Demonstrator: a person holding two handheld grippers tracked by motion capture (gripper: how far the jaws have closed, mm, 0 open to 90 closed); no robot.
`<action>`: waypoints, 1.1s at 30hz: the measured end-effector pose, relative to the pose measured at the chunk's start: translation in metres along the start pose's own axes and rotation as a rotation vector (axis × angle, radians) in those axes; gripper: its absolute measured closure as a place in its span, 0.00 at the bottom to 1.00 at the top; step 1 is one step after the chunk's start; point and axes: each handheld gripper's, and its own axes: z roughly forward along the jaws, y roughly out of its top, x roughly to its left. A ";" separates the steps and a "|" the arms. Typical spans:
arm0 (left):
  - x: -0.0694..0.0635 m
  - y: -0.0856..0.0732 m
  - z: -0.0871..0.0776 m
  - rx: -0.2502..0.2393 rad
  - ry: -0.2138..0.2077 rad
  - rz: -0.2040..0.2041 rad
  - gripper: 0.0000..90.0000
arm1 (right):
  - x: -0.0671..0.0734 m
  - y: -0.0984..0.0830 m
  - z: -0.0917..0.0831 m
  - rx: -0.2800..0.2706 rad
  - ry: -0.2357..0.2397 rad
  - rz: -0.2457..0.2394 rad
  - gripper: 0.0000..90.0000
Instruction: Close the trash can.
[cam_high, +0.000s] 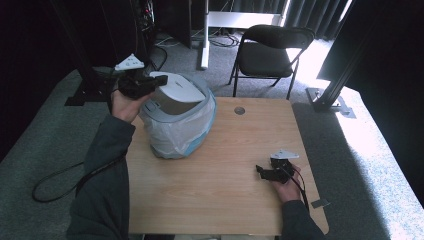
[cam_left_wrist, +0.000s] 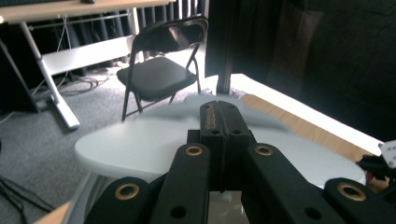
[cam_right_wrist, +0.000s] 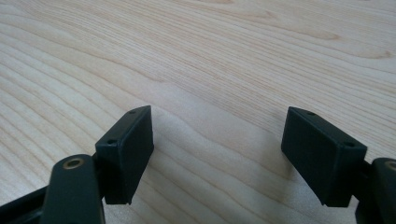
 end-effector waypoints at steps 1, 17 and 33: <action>0.000 0.000 0.000 0.000 0.000 0.000 1.00 | 0.000 0.000 0.000 0.000 0.000 0.000 0.27; 0.004 -0.041 -0.011 -0.055 -0.028 -0.065 1.00 | 0.000 0.000 0.000 0.002 -0.002 0.002 0.27; 0.006 -0.061 -0.012 -0.068 -0.024 -0.079 1.00 | 0.000 0.000 0.000 0.001 -0.004 0.000 0.27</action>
